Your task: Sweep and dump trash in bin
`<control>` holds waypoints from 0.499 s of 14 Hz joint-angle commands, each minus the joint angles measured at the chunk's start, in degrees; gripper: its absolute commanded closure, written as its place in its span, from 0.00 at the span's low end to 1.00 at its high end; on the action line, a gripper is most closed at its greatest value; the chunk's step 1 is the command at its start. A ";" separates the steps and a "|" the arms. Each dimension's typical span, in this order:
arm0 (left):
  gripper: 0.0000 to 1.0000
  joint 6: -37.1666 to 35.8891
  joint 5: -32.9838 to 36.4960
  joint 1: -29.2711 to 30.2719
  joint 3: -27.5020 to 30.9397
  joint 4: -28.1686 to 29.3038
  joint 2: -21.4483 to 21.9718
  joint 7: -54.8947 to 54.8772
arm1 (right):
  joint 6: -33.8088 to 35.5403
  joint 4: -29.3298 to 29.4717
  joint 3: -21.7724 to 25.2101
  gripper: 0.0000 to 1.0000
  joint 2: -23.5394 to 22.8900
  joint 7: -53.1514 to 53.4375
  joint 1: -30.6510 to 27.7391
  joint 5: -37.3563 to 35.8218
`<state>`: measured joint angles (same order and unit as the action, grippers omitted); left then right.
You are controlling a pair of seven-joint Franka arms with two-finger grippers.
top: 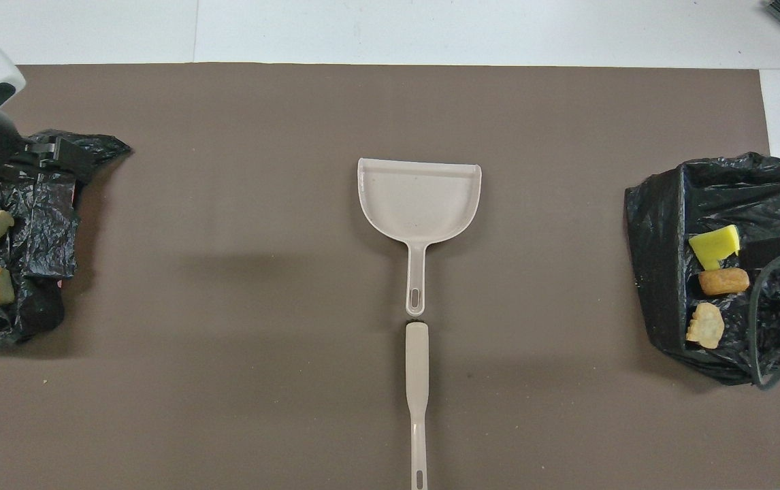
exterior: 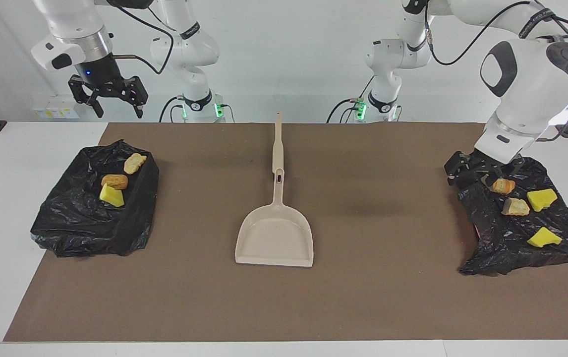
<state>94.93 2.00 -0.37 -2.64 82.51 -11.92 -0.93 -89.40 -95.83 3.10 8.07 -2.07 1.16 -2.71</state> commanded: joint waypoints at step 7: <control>0.00 -5.03 0.55 0.02 -0.61 9.06 12.35 2.08 | 0.54 0.47 -0.20 0.00 0.11 0.32 -0.19 0.51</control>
<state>88.32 2.00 0.18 -3.57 86.69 -2.62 0.89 -89.40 -95.83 3.10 8.07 -2.07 1.16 -2.71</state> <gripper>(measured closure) 0.000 0.000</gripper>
